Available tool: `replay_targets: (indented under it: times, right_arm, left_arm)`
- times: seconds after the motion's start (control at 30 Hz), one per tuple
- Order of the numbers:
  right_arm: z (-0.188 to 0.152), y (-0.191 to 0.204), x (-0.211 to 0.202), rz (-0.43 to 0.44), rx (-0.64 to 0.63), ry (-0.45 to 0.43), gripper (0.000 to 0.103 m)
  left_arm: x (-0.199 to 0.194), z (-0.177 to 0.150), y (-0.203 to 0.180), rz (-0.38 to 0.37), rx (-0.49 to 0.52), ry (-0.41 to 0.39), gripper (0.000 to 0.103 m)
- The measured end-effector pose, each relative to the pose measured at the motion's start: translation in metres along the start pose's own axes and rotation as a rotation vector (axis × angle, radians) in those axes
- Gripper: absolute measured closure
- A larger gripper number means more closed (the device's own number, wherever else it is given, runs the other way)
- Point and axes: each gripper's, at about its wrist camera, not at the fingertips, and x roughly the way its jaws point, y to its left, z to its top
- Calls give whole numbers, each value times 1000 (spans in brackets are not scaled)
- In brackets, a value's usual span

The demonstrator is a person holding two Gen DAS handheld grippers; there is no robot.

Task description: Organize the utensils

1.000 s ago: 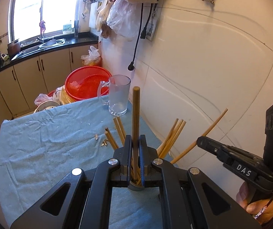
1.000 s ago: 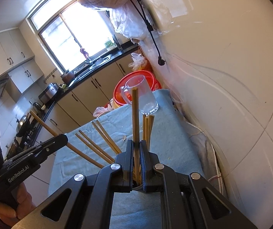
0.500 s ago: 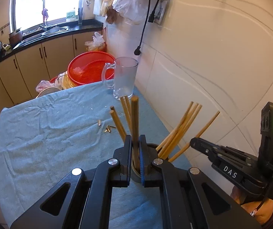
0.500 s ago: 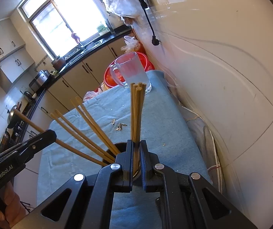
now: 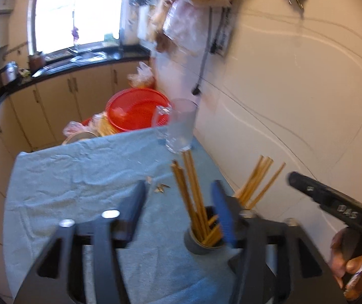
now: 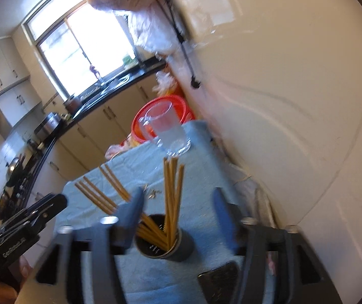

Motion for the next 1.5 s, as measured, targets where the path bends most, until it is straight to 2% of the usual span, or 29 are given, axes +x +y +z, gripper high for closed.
replay_targets:
  times: [0.03,0.13,0.23,0.3,0.4,0.6,0.73,0.97,1.5]
  right_arm:
    - [0,1,-7,-20,-5,-17,20]
    - [-1,4,-23,-80,-18,-43,13]
    - [-10,7,-38,-122,-35,-53,11]
    - [-17,9,-46,-139,-45,-54,11]
    - [-31,14,-59,-161,-45,-47,11]
    - [-77,33,-89,-188,-121,-45,10]
    - [-104,46,-100,-183,-187,-21,10]
    - [-119,50,-109,-194,-203,0,10]
    - [-131,64,-106,-163,-199,19,10]
  left_arm:
    - [-6,-1,3,18,-9,-17,29]
    - [-20,-4,10,71,-12,-43,22]
    - [-35,-12,17,133,-6,-62,16]
    - [-42,-18,22,138,-13,-51,13]
    - [-49,-29,29,169,-13,-33,13]
    - [-65,-60,29,200,26,13,13]
    - [-76,-86,26,183,48,41,13]
    - [-88,-114,13,155,93,71,13]
    - [-101,-126,13,189,144,72,13]
